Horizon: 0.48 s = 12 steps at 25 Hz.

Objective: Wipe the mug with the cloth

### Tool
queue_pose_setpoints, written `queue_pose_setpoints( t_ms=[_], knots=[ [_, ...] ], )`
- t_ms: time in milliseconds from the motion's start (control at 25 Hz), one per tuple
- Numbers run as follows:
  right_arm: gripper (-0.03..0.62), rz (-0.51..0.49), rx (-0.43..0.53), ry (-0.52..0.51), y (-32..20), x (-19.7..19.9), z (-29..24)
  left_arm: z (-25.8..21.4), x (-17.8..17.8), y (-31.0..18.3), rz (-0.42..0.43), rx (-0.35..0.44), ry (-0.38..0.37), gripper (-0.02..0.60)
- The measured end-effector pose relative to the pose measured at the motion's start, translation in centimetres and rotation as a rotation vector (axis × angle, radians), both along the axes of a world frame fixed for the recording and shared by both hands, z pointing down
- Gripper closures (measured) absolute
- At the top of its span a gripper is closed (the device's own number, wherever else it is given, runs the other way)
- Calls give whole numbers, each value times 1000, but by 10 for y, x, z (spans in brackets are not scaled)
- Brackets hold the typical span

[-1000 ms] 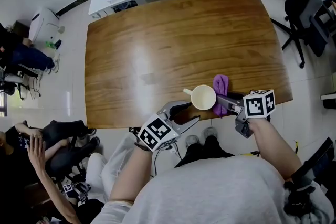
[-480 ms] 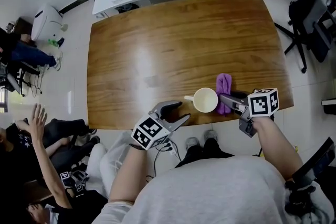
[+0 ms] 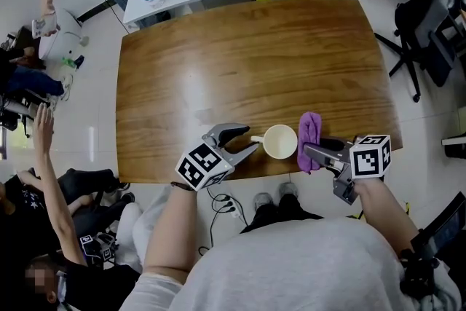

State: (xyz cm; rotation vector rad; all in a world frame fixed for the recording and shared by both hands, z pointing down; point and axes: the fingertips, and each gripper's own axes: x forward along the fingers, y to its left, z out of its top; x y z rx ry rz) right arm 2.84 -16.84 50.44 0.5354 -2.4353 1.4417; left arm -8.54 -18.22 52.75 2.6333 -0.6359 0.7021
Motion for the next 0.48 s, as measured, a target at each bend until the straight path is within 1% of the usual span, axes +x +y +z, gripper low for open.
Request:
queue_pose_setpoints(
  t_ms=[160,240,360,480],
  knots=[
    [485,-8,-32,7,3,-2,16,3,8,5,9,4,-1,456],
    [485,-11,-44,12,2,-2,23,3,10,5,-1,8,3,502],
    [485,-24,-51,46,0,-3,35,2,9,6,-18,6,17,505],
    [485,-26,-51,79,-2,-3,48,3,9,7,-27,15,14,508]
  ],
)
